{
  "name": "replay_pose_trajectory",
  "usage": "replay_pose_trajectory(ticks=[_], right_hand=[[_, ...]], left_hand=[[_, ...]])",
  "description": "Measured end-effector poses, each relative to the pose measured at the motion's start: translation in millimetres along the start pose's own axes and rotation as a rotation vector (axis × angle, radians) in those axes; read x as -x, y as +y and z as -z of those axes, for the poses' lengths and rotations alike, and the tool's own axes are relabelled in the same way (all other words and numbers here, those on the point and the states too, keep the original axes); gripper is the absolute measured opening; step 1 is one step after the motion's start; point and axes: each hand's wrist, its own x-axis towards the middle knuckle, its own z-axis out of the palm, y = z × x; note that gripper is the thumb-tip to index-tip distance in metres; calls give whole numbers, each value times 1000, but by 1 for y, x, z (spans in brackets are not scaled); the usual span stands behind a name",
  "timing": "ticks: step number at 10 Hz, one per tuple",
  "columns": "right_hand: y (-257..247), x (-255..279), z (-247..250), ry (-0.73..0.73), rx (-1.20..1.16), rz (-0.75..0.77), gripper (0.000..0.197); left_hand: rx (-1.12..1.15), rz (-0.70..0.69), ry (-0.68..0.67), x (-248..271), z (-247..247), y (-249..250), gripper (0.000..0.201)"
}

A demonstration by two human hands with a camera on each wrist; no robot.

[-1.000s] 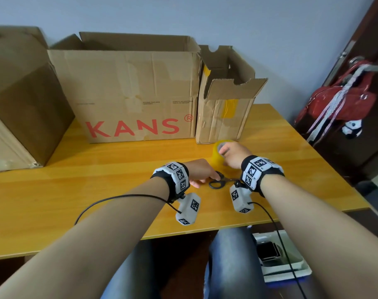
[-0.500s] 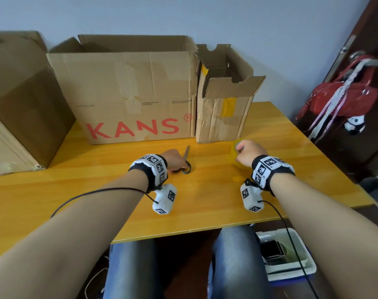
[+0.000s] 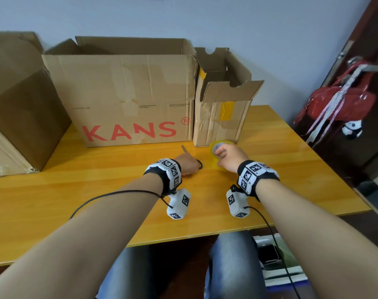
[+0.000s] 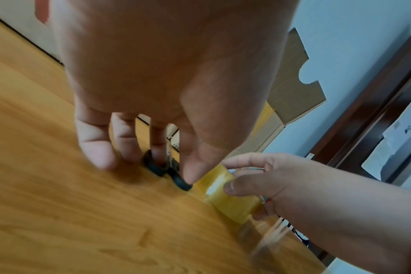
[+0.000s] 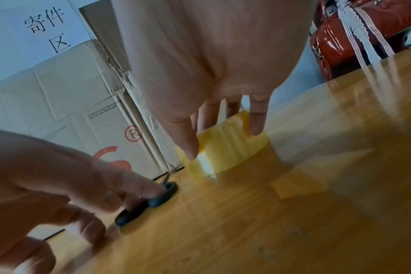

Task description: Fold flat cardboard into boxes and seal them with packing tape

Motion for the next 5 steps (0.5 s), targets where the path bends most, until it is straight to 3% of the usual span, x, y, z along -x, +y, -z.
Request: replay_pose_trajectory(ticks=[1, 2, 3, 4, 5], right_hand=[[0, -1, -6, 49, 16, 23, 32], [3, -2, -9, 69, -29, 15, 35], [10, -7, -11, 67, -50, 27, 40], [10, -7, -10, 67, -37, 46, 41], [7, -10, -10, 72, -10, 47, 40]], left_hand=[[-57, -27, -14, -7, -6, 5, 41], [-134, -59, -19, -5, -7, 5, 27], [-288, -27, -59, -4, -10, 10, 38], [-242, -59, -46, 3, -7, 10, 40], [-40, -94, -25, 7, -3, 7, 36]])
